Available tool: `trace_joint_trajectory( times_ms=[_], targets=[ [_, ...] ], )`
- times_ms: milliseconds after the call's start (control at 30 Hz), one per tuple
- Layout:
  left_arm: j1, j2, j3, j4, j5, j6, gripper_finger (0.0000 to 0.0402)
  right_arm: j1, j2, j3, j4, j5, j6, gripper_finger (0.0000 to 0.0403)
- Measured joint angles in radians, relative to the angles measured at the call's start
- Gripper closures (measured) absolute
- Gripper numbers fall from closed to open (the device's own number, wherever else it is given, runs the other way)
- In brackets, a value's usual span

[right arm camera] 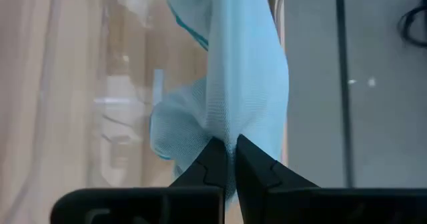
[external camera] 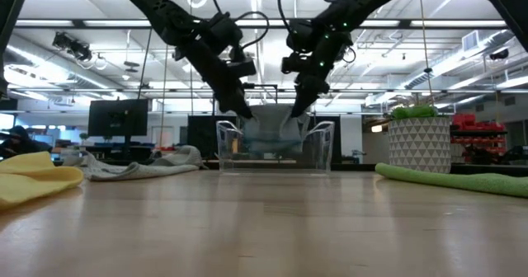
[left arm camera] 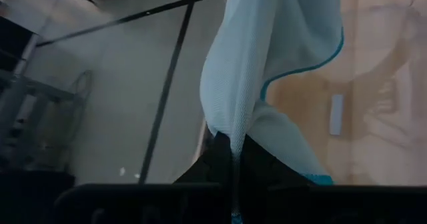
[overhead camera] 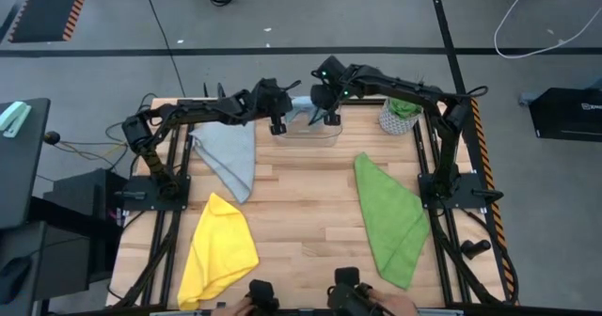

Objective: Fold microfiber towels
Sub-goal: Put the folded blue microfiber towel into the transparent bin

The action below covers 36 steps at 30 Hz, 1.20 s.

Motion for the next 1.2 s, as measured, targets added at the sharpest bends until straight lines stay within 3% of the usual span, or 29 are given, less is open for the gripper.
trace_joint_trajectory(
  times_ms=[467,1200],
  targets=[
    [-0.045,0.002,0.0,-0.006,-0.062,0.182,0.0392,0.045,0.001,-0.069,0.047,0.15,-0.207,0.0383],
    [-0.069,0.034,0.0,-0.056,-0.132,0.225,0.0392,0.092,0.002,-0.091,0.088,0.236,-0.198,0.0382]
  ],
)
